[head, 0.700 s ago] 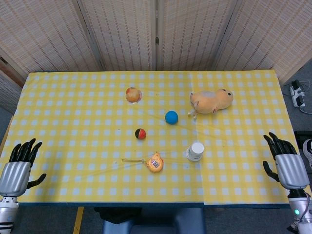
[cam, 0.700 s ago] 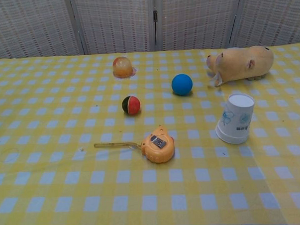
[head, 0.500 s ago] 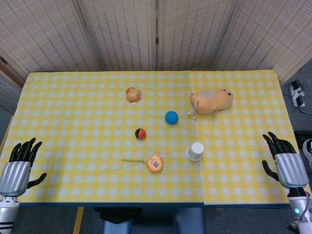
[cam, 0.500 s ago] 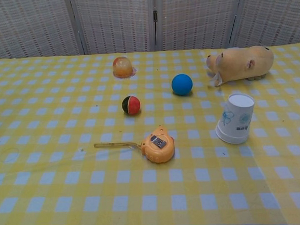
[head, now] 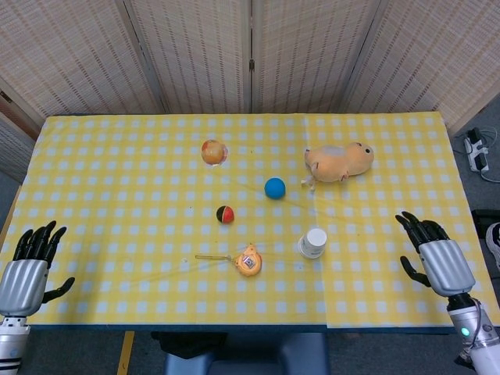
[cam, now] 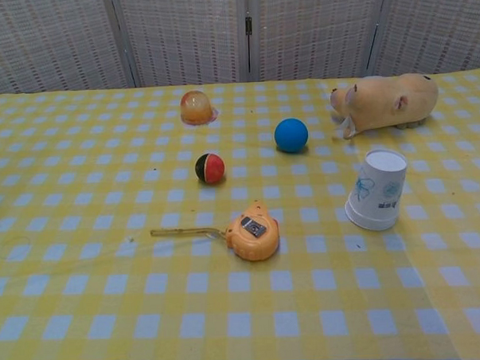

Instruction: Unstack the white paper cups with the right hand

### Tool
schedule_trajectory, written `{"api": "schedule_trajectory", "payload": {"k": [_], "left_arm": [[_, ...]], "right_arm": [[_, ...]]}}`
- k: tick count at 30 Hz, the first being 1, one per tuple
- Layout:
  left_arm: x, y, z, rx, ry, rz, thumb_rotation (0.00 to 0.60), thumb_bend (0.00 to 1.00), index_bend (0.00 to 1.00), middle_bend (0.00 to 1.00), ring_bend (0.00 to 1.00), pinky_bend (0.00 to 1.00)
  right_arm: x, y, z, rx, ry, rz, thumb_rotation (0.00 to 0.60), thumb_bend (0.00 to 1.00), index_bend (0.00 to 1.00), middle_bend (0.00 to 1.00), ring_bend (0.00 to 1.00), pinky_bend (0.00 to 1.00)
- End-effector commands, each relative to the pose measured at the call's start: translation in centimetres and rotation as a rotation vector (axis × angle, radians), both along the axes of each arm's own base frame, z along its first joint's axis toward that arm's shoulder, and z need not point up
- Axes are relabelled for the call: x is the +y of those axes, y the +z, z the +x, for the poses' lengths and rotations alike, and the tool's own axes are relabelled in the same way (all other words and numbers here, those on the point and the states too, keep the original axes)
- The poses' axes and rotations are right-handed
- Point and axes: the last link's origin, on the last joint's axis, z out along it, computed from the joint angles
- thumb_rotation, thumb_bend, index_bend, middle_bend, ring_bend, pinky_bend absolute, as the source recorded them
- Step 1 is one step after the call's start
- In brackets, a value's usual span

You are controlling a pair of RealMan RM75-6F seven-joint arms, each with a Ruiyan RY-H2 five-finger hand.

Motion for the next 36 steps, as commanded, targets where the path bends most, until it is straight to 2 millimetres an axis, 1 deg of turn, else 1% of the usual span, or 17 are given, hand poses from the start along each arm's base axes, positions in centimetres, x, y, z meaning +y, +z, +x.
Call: {"api": "schedule_trajectory", "payload": {"k": [1, 4, 7, 10, 14, 16, 19, 26, 36], "left_arm": [[0.0, 0.0, 0.0, -0.002, 0.001, -0.004, 0.6, 0.25, 0.0, 0.0, 0.0, 0.0], [-0.1, 0.0, 0.0, -0.006, 0.006, -0.007, 0.6, 0.25, 0.0, 0.0, 0.0, 0.0], [-0.2, 0.0, -0.1, -0.008, 0.013, -0.011, 0.6, 0.25, 0.0, 0.0, 0.0, 0.0], [-0.3, 0.1, -0.1, -0.01, 0.017, -0.015, 0.6, 0.25, 0.0, 0.0, 0.0, 0.0], [-0.5, 0.2, -0.3, -0.014, 0.034, -0.022, 0.6, 0.25, 0.0, 0.0, 0.0, 0.0], [-0.5, 0.2, -0.5, -0.013, 0.048, -0.027, 0.6, 0.25, 0.0, 0.0, 0.0, 0.0], [-0.6, 0.2, -0.7, -0.012, 0.07, -0.038, 0.6, 0.25, 0.0, 0.0, 0.0, 0.0], [-0.5, -0.1, -0.8, -0.01, 0.097, -0.065, 0.6, 0.25, 0.0, 0.0, 0.0, 0.0], [-0.3, -0.1, -0.7, -0.007, 0.112, -0.079, 0.6, 0.25, 0.0, 0.0, 0.0, 0.0]], "right_arm": [[-0.9, -0.7, 1.2, -0.006, 0.034, 0.064, 0.6, 0.45, 0.1, 0.12, 0.21, 0.17], [-2.3, -2.0, 3.0, 0.0, 0.077, 0.136, 0.6, 0.45, 0.12, 0.12, 0.21, 0.17], [-3.6, -3.3, 4.4, -0.011, 0.096, 0.195, 0.6, 0.45, 0.16, 0.12, 0.2, 0.17], [-4.7, -4.5, 5.6, -0.01, 0.109, 0.251, 0.6, 0.45, 0.18, 0.12, 0.19, 0.17], [-6.0, -5.6, 6.8, 0.008, 0.113, 0.3, 0.6, 0.45, 0.18, 0.1, 0.17, 0.17], [-6.4, -6.1, 7.2, 0.018, 0.108, 0.325, 0.6, 0.45, 0.18, 0.1, 0.16, 0.16], [-7.0, -6.7, 7.6, 0.033, 0.097, 0.353, 0.6, 0.45, 0.18, 0.1, 0.15, 0.13], [-8.1, -7.8, 7.7, 0.046, 0.057, 0.402, 0.6, 0.45, 0.18, 0.09, 0.14, 0.13], [-9.5, -8.5, 7.9, 0.056, 0.023, 0.44, 0.6, 0.45, 0.18, 0.09, 0.13, 0.13]]}}
